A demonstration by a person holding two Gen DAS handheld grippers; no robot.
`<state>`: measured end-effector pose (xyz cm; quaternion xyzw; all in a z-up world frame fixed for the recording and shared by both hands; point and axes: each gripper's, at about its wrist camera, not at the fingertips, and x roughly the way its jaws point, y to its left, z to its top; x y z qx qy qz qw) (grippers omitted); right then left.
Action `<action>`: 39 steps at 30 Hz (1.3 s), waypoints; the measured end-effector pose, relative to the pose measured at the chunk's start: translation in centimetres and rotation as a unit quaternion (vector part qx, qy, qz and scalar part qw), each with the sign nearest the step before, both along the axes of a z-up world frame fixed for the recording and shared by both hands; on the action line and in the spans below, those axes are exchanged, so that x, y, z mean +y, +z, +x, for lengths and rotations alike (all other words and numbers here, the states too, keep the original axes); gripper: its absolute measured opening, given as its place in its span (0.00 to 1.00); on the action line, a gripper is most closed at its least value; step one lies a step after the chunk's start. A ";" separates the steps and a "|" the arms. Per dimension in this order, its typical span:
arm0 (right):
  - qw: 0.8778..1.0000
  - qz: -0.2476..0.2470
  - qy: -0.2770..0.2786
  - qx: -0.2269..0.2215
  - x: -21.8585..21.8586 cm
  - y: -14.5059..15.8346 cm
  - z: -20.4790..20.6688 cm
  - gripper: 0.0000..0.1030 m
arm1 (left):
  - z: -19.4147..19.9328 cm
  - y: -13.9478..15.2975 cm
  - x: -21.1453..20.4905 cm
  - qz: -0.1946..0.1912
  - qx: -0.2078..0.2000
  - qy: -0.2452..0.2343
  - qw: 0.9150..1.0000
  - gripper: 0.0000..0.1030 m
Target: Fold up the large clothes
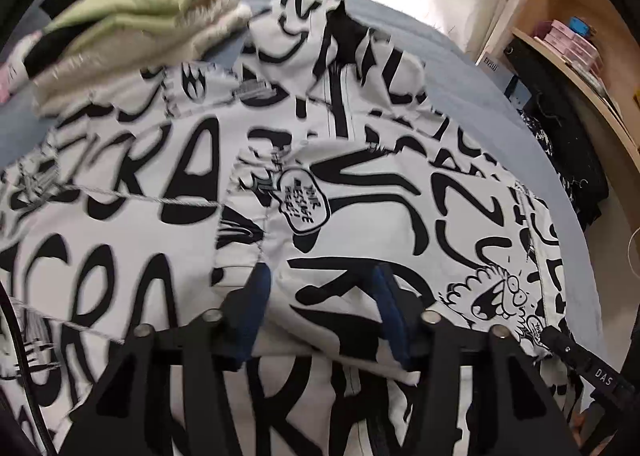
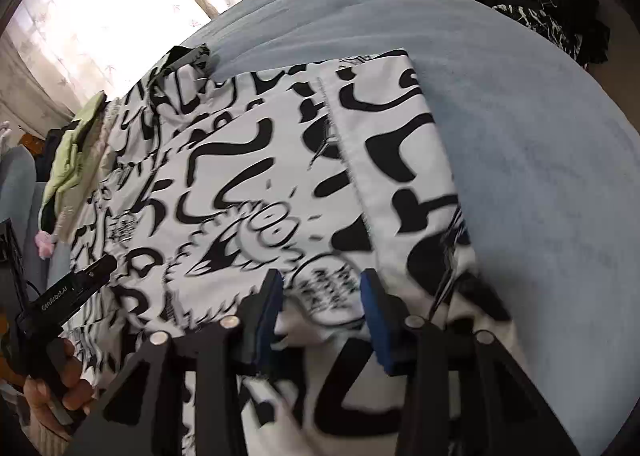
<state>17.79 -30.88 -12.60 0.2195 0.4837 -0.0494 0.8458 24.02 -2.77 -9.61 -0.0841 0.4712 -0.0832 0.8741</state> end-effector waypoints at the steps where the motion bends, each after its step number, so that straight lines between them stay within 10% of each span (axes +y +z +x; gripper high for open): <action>1: 1.000 0.001 -0.001 -0.001 0.2 0.3 -0.4 0.41 | -0.3 0.4 0.1 0.002 -0.004 -0.001 1.000 0.52; 39: 0.988 -0.020 0.130 -0.076 17.9 8.9 -10.1 0.41 | -16.8 8.9 10.5 -0.007 -0.068 0.009 0.998 0.55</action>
